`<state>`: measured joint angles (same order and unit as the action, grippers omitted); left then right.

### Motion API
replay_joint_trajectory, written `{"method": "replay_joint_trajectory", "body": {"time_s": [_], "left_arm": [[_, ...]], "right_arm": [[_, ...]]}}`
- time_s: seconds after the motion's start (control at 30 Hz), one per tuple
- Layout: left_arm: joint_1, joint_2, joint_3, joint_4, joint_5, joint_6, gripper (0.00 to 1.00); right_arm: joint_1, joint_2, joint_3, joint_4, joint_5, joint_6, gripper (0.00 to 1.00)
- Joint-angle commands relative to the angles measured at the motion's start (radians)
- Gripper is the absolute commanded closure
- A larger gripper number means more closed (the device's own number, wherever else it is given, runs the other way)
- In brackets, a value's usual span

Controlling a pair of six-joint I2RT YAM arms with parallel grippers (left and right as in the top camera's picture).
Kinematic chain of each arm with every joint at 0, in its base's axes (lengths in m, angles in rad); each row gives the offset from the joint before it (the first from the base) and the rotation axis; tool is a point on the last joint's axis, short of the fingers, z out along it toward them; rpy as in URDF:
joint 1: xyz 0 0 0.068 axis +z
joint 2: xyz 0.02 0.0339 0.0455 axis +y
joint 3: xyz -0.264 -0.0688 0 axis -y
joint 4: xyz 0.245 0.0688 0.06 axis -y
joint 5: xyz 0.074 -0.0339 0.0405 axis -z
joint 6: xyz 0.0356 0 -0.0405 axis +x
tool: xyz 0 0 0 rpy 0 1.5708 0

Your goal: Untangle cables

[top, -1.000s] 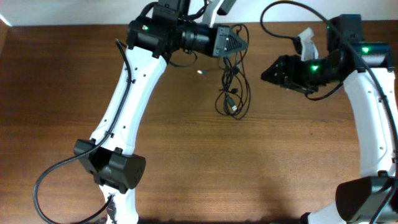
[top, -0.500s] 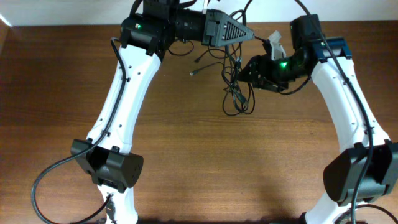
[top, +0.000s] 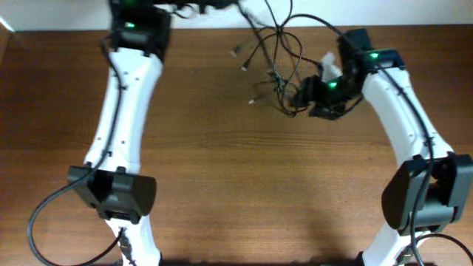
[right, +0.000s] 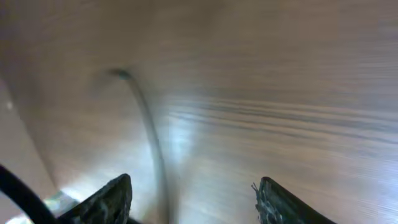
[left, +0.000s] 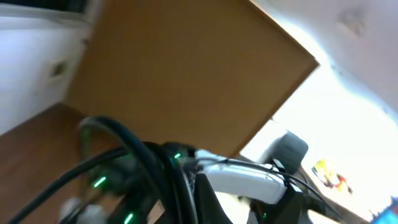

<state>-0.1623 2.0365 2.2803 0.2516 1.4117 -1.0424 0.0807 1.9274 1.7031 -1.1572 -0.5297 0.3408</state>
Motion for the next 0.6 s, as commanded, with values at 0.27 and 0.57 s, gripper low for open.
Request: {"method": "replay_joint_trajectory", "body": {"time_s": [0.27, 0.57], "left_arm": [[0.286, -0.013, 0.012, -0.686, -0.166, 0.483, 1.0], [0.262, -0.013, 0.012, -1.4, -0.996, 0.922, 1.0]], "right_arm": [[-0.348, 0.005, -0.005, -0.156, 0.093, -0.15, 0.53], [-0.434, -0.145, -0.002, -0.232, 0.059, -0.264, 0.96]]}}
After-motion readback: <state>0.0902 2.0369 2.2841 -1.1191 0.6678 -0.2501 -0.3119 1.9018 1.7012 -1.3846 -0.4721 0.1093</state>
